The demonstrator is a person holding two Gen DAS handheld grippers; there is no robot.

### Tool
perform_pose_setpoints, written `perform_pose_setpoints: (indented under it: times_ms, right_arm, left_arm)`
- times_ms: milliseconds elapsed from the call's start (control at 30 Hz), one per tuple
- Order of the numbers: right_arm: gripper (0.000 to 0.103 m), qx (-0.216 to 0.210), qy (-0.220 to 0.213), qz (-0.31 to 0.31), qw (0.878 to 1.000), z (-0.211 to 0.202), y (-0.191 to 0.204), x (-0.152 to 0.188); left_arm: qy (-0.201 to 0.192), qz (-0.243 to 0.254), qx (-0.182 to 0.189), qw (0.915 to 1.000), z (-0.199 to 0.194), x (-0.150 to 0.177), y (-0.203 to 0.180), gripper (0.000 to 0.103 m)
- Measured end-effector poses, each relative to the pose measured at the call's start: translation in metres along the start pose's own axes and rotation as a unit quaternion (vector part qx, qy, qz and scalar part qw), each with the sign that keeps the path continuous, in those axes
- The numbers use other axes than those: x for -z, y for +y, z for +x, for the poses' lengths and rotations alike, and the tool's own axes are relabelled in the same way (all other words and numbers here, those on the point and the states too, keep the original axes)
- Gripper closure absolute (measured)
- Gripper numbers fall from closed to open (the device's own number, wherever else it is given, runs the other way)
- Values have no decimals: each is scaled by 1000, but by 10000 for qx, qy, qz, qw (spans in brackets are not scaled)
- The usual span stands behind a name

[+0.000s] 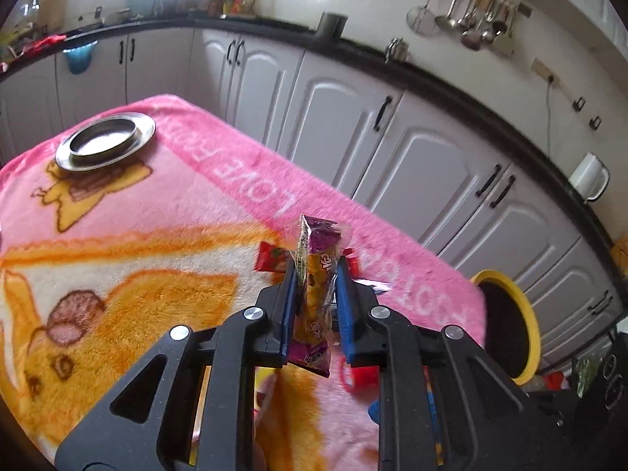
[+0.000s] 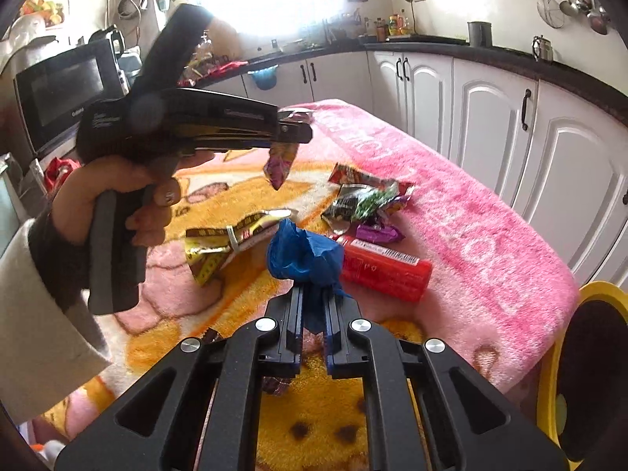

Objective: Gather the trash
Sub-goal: 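Grasp the purple snack wrapper with the left gripper while the right grasps the blue cloth, then carry the purple wrapper in the left gripper over the bin while the right carries the blue cloth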

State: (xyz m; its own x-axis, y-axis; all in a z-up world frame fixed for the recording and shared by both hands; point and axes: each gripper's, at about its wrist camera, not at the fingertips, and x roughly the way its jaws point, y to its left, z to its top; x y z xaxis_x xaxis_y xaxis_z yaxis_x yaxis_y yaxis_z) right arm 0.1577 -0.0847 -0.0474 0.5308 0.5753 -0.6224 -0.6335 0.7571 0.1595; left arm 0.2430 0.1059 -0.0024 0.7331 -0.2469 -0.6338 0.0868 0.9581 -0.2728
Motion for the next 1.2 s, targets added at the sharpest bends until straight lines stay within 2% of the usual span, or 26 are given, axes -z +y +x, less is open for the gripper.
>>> perform_pose_setpoints:
  times_ms: [367, 767, 1200]
  right_arm:
    - [95, 324, -377, 66, 9987, -46, -19, -5]
    - [95, 751, -790, 330, 9935, -95, -56, -7]
    - [95, 1241, -1004, 623, 9852, -130, -88, 5]
  left_arm:
    - [-369, 253, 148, 9989, -33, 8, -40, 90]
    - [-468, 485, 394, 9969, -46, 18, -82, 90]
    - [-440, 841, 630, 9935, -39, 31, -128, 90]
